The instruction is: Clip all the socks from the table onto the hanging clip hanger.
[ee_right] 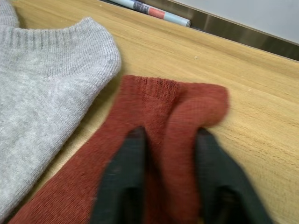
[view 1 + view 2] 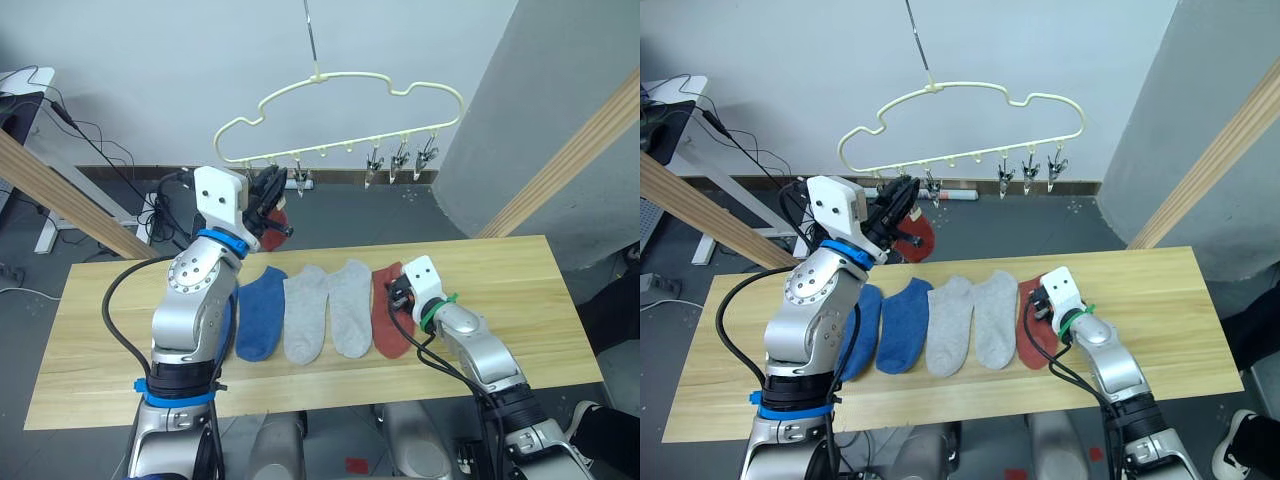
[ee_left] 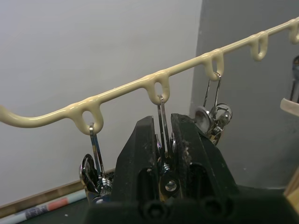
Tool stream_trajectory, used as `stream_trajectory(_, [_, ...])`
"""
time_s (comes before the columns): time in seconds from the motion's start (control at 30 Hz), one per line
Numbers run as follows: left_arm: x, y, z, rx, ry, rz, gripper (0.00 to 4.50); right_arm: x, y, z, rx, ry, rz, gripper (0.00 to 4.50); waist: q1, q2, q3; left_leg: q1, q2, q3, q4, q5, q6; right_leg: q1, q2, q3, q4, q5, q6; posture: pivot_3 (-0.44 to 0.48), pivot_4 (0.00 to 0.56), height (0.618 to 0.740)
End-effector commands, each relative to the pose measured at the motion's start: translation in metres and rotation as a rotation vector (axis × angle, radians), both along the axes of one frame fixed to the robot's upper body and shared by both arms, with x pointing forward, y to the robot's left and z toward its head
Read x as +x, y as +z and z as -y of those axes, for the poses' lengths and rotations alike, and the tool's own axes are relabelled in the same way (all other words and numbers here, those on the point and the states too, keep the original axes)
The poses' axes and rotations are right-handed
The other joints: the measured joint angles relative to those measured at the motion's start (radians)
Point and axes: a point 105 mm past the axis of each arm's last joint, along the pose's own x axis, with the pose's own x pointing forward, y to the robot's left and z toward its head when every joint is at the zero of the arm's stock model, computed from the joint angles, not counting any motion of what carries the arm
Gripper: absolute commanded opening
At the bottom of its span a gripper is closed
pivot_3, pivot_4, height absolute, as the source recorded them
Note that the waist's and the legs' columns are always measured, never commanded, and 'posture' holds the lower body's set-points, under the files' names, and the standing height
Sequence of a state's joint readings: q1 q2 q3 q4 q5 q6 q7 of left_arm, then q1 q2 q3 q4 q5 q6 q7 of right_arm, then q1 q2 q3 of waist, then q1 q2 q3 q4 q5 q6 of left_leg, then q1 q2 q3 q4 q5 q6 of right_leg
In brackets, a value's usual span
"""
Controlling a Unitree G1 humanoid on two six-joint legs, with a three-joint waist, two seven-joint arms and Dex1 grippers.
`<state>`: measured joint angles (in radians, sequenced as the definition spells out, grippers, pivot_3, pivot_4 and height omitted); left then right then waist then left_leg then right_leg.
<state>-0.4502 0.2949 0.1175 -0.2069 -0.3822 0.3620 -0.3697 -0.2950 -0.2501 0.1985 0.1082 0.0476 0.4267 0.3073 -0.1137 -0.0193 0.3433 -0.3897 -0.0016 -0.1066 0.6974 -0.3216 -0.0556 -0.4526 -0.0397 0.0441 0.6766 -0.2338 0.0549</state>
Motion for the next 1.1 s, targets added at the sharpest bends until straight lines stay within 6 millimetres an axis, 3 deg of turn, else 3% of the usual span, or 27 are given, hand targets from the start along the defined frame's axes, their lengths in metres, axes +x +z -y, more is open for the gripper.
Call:
stream_trajectory(0.03, [-0.008,0.019,-0.001,-0.021,-0.051,0.04,0.19,-0.004,0.0,0.004,-0.027,0.009,0.005,0.03,0.0,0.0,0.0,0.0,0.0,0.0,0.0,0.0,0.0,0.0,0.0,0.0,0.0,0.0,0.0,-0.163,0.345,0.74])
stream_trajectory(0.17, [-0.009,0.025,-0.003,-0.044,-0.084,0.019,0.19,-0.004,0.04,-0.011,-0.101,0.164,0.162,0.0,0.0,0.0,0.0,0.0,0.0,0.0,0.0,0.0,0.0,0.0,0.0,0.0,0.0,0.0,0.0,-0.167,0.343,0.74])
stream_trajectory(0.37, [-0.011,0.033,0.0,-0.06,-0.139,-0.008,0.19,-0.011,0.102,-0.058,-0.272,0.509,0.441,0.0,-0.004,0.0,0.0,0.0,0.0,0.0,0.0,0.0,0.0,-0.001,0.001,0.0,0.0,0.0,0.0,-0.171,0.343,0.74])
stream_trajectory(0.8, [-0.014,0.039,0.005,-0.084,-0.208,-0.059,0.19,-0.013,0.132,-0.122,-0.42,0.776,0.737,0.0,0.001,0.0,0.0,-0.005,-0.002,0.0,0.0,0.003,-0.006,-0.003,-0.003,-0.001,-0.003,0.0,0.0,-0.163,0.332,0.74])
stream_trajectory(1.1, [-0.016,0.036,0.005,-0.08,-0.216,-0.073,0.19,-0.01,0.149,-0.136,-0.448,0.775,0.89,0.0,0.001,0.0,0.0,-0.005,-0.003,-0.001,0.0,0.003,-0.006,-0.003,-0.005,-0.002,-0.003,0.0,0.001,-0.165,0.33,0.74])
